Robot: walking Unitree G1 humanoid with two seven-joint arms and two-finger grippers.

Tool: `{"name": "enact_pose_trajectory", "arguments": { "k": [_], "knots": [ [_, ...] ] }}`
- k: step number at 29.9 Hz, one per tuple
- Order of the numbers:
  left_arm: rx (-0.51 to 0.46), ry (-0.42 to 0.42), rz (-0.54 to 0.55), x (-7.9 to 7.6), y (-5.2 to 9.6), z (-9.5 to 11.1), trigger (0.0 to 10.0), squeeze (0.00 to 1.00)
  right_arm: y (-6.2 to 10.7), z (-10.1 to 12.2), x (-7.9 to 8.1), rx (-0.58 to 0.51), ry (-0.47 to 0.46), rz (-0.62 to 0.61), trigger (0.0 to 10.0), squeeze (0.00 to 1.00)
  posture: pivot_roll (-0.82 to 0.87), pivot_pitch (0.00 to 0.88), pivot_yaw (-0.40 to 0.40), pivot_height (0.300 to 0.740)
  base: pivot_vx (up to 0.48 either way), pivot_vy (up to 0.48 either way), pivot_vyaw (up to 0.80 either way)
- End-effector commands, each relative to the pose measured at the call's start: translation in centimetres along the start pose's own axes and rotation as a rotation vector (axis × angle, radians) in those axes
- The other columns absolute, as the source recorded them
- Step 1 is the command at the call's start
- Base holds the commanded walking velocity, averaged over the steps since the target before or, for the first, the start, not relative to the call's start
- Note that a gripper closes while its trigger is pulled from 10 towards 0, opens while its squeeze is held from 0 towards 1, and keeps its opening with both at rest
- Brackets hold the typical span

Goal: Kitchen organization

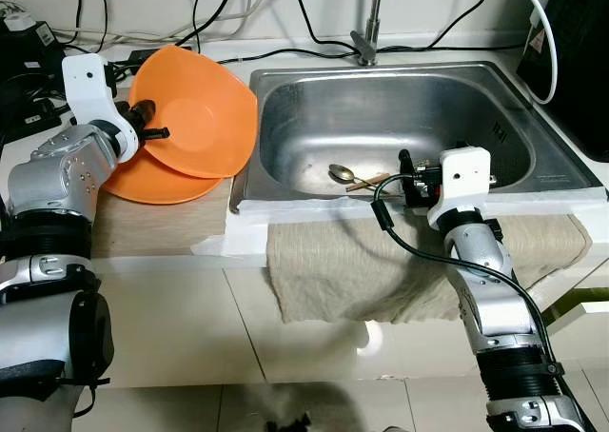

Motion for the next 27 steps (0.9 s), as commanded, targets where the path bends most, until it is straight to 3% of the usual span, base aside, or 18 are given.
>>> {"name": "enact_pose_trajectory", "arguments": {
  "k": [1, 27],
  "knots": [
    [0.041, -0.026, 0.042, 0.89, 0.13, -1.1, 0.0, 0.0, -0.02, 0.43, -0.35, -0.012, -0.006, -0.005, 10.0, 0.0, -0.02, 0.0, 0.049, 0.74, 0.0, 0.0, 0.0],
    [0.043, -0.024, 0.044, 0.53, -0.34, -1.21, 0.0, 0.0, -0.64, 0.15, -0.54, -0.004, -0.005, -0.003, 10.0, 0.0, -0.03, 0.0, 0.051, 0.74, 0.0, 0.0, 0.0]
  ]
}}
Point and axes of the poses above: a point about 5 cm out from each wrist's last joint towards the gripper, its own y axis pointing back from the gripper into the wrist, its own z axis along the axis of the wrist's last joint, x = y × z, the point moved 5 cm from there along -y, pointing out of the wrist towards the gripper, and after that the axes turned 13 degrees about y, right-handed, at the moved point
